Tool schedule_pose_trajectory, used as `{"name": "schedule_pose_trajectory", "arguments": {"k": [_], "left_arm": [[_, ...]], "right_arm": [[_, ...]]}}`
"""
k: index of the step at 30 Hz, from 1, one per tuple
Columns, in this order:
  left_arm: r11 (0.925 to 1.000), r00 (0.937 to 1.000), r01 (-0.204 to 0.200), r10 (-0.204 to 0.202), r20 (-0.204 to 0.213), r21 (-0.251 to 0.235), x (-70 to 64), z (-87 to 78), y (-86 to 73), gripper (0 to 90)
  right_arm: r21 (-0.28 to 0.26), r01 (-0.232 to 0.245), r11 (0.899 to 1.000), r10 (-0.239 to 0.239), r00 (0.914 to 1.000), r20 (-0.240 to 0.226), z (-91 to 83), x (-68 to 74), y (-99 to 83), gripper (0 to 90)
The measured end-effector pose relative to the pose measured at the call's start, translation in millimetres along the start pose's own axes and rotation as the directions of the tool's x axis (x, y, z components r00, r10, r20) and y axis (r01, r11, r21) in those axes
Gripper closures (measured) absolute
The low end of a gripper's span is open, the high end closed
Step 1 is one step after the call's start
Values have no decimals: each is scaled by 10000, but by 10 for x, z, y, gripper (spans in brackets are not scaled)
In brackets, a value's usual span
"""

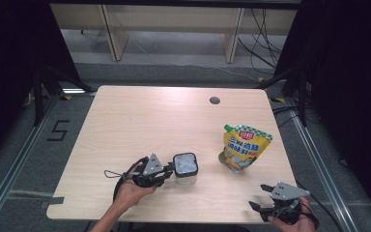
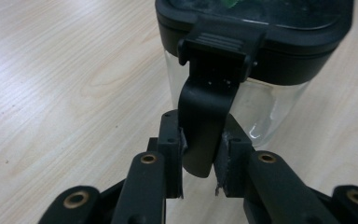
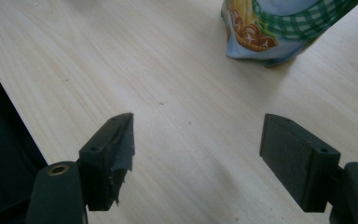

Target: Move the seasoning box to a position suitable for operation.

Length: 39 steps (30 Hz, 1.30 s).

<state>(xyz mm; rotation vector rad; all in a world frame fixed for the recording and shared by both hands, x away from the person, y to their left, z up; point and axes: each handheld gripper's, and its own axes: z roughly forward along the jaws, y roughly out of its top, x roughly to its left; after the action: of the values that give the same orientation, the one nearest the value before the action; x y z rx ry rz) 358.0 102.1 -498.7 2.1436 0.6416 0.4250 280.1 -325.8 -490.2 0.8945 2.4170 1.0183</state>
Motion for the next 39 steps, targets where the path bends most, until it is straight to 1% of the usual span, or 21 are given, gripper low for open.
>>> {"name": "schedule_pose_trajectory", "arguments": {"k": [1,2,3,4,6,7,11,12,15,18,22,24,27,28,32,33,35,36,37,38,39], "left_arm": [[9999,9999,125,-125,72,-3,-12,-1,-4,739],[10000,9996,43,-43,296,-12,-23,0,-4,738],[9998,9993,210,-209,300,-28,-49,9,-10,738],[9998,9993,210,-209,300,-28,-49,9,-10,739],[10000,9989,16,-12,464,-77,-113,28,7,739],[10000,9989,16,-12,464,-77,-113,28,7,739],[9998,9961,-173,180,861,-82,-220,46,35,739],[9987,9933,-505,501,1039,15,-254,41,46,739],[9984,9918,-554,557,1151,-56,-308,31,40,739],[9979,9868,-645,653,1479,-101,-368,0,25,739],[9969,9852,-780,780,1526,-59,-374,-21,15,738],[9978,9862,-658,669,1516,-126,-374,-8,19,738],[9966,9856,-816,828,1471,-138,-357,6,30,739],[9981,9877,-603,617,1438,-141,-363,14,30,739],[9979,9875,-642,648,1435,-89,-354,17,33,733],[9985,9889,-552,548,1380,-12,-358,15,37,704],[9979,9884,-643,634,1380,19,-353,8,37,684],[9982,9898,-581,558,1314,135,-356,-8,41,646],[9974,9911,-667,633,1168,256,-346,-34,48,598],[9984,9915,-510,479,1206,229,-352,-54,45,501],[9984,9920,-525,496,1160,222,-350,-82,42,460]], "right_arm": [[29,-53,10000,53,10000,-2,-3,0,-2,272],[28,-187,9998,187,9998,-24,-4,4,-6,272],[57,-285,9996,285,9996,-26,-7,14,-7,272],[57,-285,9996,285,9996,-26,-7,14,-7,272],[36,-233,9997,233,9997,-45,-4,12,-5,272],[36,-233,9997,233,9997,-45,-4,12,-5,272],[38,-53,10000,53,10000,-32,2,-3,-8,272],[11,-73,10000,73,10000,-52,-1,-3,-8,272],[-36,-27,10000,27,10000,-34,-6,-7,-7,272],[8,-56,10000,56,10000,-60,-4,-2,-11,272],[8,-98,10000,98,9999,-114,-6,6,-5,272],[14,-28,10000,28,10000,-53,-5,1,-7,272],[19,-79,10000,80,9999,-66,-3,1,-9,272],[10,-34,10000,34,10000,-73,-2,-2,-9,272],[-58,-11,10000,10,10000,-56,-4,-9,-9,272],[-3,-181,9998,181,9998,-77,-13,-3,-21,273],[-1,-155,9999,155,9998,-86,-12,-11,-26,272],[-41,-56,10000,56,10000,-78,-7,-28,-34,272],[-37,-197,9998,197,9998,-103,-10,-31,-39,272],[-118,-215,9997,213,9997,-145,-11,-51,-49,272],[-113,-179,9998,178,9998,-92,-17,-64,-54,272]]}}
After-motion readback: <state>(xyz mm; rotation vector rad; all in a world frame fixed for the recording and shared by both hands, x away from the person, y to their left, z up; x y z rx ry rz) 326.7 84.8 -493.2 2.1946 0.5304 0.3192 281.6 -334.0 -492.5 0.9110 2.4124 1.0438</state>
